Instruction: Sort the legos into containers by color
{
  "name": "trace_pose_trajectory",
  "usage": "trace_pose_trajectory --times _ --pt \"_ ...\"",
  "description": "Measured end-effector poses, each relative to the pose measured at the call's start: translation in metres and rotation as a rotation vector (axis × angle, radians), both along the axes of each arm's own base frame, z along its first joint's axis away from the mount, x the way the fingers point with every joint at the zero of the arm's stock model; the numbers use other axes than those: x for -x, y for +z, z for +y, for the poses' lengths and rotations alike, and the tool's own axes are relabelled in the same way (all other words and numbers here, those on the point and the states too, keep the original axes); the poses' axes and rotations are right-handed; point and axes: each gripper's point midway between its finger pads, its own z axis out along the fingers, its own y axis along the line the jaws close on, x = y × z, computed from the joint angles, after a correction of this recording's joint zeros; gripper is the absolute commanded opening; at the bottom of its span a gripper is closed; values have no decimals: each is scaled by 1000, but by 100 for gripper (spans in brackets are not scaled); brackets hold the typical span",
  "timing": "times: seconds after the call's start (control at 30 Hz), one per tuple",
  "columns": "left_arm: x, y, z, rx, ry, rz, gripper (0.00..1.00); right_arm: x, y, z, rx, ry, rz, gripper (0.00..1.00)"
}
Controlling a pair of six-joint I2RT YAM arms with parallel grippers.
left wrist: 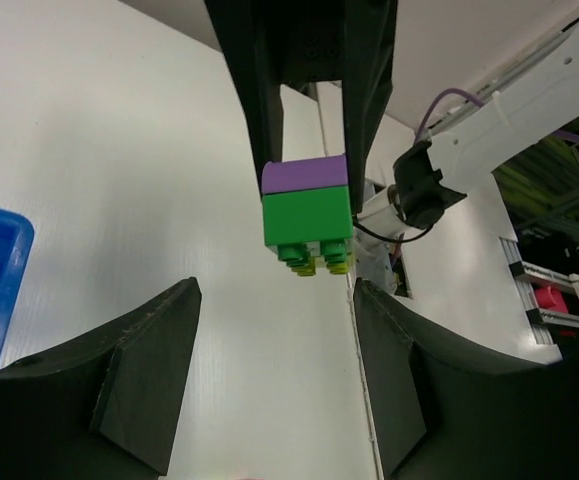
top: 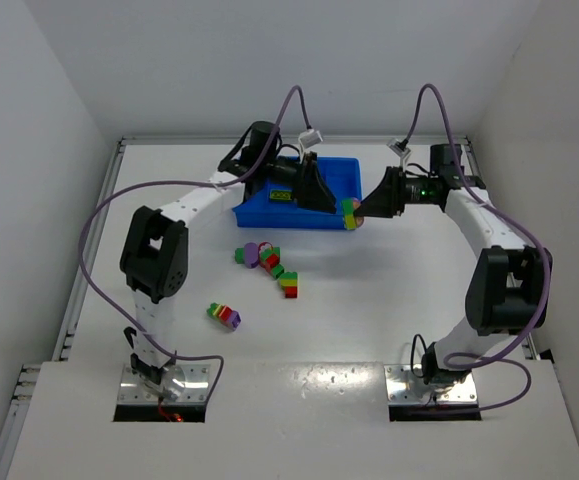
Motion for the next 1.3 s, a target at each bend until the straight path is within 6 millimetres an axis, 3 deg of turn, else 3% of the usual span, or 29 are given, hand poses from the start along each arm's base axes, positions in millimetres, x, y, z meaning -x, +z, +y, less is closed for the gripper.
trace_pose_trajectory --times 0.5,0.53,0.63,0.67,0.7,0.8,0.93,1.1,1.3 --pt "18 22 -12 39 -83 -16 68 3 1 8 -3 25 -8 0" --pt "20 22 -13 40 -87 -14 66 4 1 9 -3 28 -8 0" --pt "20 22 -14 38 -86 -6 44 5 2 11 -9 39 -10 0" --pt "20 22 -14 37 -83 -4 30 6 4 11 -16 45 -12 0" --pt "20 22 -14 35 -80 4 23 7 5 12 -21 51 -14 0" --pt "19 23 -13 32 -75 18 8 6 5 12 -19 51 -30 0" --pt "18 22 -13 32 -73 19 0 4 5 11 -16 46 -34 0" --pt "15 20 -14 33 -60 -15 0 -1 7 6 -2 27 -54 0" --pt "21 -4 2 -3 -54 17 0 -32 1 -28 30 -89 -53 0"
